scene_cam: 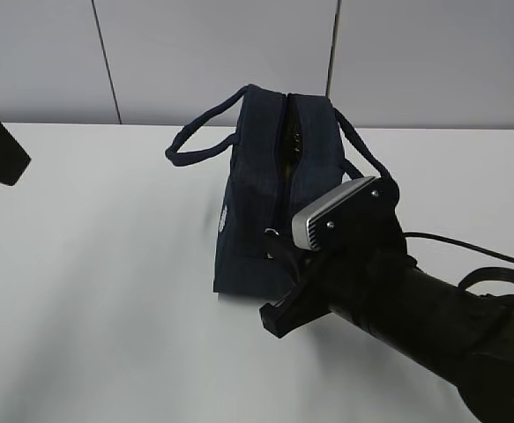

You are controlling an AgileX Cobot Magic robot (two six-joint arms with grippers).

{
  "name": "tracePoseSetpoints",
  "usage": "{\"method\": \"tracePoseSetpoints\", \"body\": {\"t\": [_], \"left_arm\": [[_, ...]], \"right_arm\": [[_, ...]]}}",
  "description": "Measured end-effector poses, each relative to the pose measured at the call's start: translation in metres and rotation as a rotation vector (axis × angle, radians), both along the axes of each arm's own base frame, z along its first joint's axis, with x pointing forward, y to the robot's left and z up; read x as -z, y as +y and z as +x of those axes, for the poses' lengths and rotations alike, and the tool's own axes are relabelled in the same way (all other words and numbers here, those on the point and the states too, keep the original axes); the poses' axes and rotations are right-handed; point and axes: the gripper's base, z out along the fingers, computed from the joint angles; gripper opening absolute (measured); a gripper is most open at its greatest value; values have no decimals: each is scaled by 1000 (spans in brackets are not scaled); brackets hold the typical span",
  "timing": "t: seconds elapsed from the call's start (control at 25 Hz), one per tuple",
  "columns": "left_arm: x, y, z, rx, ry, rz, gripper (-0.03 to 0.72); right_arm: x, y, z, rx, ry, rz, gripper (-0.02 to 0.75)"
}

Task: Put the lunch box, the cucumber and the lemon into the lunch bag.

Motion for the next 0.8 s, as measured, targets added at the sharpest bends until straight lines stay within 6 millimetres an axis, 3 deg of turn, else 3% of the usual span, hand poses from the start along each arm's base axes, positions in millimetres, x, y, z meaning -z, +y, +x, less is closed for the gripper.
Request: {"method": "tracePoseSetpoints", "body": {"t": [0.32, 0.6, 0.8], "left_arm": [[6, -4, 5, 52, 2, 6, 267], [21, -29, 2, 155, -6, 25, 268], [28, -40, 14, 146, -76, 22, 276]], "right_arm": [[-12, -2, -2, -6, -45, -9, 0], [-19, -3, -2, -3, -79, -14, 0], [-27, -6, -2, 20, -104, -7, 0]]}}
